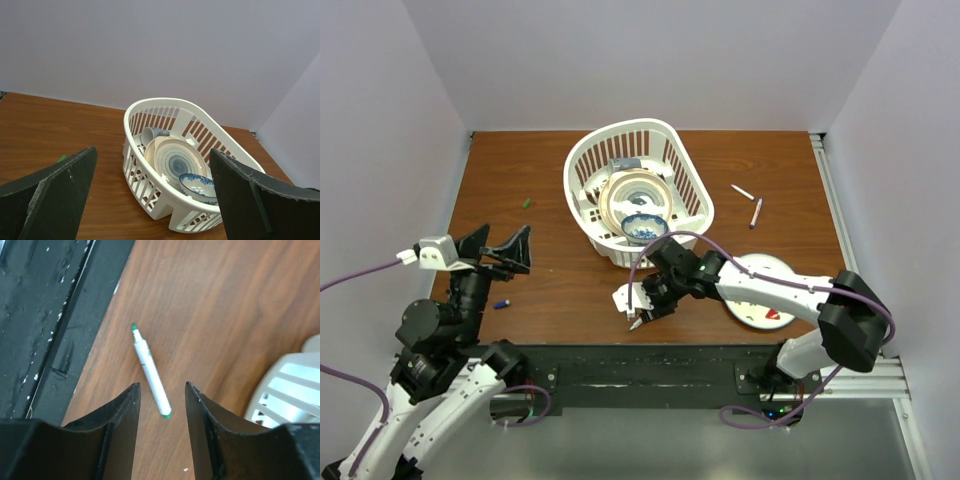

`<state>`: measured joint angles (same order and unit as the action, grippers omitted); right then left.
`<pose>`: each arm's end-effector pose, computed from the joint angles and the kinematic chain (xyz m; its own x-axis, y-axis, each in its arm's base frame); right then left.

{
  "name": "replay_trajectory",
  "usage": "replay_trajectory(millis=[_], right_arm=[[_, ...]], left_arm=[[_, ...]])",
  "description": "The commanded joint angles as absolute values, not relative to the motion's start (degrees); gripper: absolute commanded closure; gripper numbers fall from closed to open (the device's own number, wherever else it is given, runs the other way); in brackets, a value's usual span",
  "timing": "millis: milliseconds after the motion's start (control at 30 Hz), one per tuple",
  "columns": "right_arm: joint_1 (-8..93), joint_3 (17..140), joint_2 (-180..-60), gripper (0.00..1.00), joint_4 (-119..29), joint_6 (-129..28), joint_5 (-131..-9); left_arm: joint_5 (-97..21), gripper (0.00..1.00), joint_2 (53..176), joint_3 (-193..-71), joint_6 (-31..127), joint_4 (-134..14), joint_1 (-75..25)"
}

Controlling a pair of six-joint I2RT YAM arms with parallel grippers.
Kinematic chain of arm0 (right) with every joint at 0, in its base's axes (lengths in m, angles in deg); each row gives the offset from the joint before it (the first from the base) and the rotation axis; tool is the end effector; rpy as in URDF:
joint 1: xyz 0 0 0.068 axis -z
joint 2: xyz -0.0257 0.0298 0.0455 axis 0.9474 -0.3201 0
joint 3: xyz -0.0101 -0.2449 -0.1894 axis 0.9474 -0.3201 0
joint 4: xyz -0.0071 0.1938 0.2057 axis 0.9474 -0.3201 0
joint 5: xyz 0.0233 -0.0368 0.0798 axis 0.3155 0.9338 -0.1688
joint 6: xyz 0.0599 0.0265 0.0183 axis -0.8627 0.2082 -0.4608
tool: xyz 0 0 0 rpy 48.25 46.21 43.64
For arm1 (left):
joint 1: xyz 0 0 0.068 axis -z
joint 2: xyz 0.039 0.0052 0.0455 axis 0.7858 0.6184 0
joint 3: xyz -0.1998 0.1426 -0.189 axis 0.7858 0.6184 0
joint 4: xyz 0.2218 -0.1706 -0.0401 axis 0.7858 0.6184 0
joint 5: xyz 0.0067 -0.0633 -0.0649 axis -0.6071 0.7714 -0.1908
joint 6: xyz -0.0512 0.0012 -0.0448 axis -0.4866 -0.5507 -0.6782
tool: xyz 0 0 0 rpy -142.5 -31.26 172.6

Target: Insert the pens into the pen caps

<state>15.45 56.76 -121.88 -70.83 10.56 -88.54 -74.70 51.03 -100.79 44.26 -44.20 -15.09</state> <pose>0.1569 0.2749 0.2338 0.4418 -0.6401 -0.6286 -0.8931 -0.3801 -0.2406 0.0545 -0.0083 0.3904 0.1565 -0.4138 -0.8968 0.2075 0.9015 -0.3797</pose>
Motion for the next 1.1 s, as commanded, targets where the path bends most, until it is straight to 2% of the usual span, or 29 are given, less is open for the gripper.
replay_trajectory(millis=[0,667,867,1000,1067], right_arm=[[14.0,55.4,-124.9,0.57,-70.6,13.2,-85.2],[13.9,56.6,-135.7,0.67,-66.3,15.3,-78.6],[13.7,58.1,-137.2,0.9,-70.5,13.8,-80.5],[13.6,60.4,-137.1,1.0,-74.9,11.1,-81.4],[13.6,60.4,-136.0,1.0,-74.1,9.5,-83.3]], left_arm=[[-77.1,0.0,50.2,-100.1,43.2,-47.2,-15.6],[-80.1,0.01,46.6,-99.2,42.3,-47.5,-15.6],[-80.4,0.06,46.8,-99.4,42.2,-46.8,-15.6],[-77.8,0.11,48.2,-102.5,38.2,-40.8,-15.5],[-74.5,0.11,49.3,-103.6,33.1,-36.3,-15.6]])
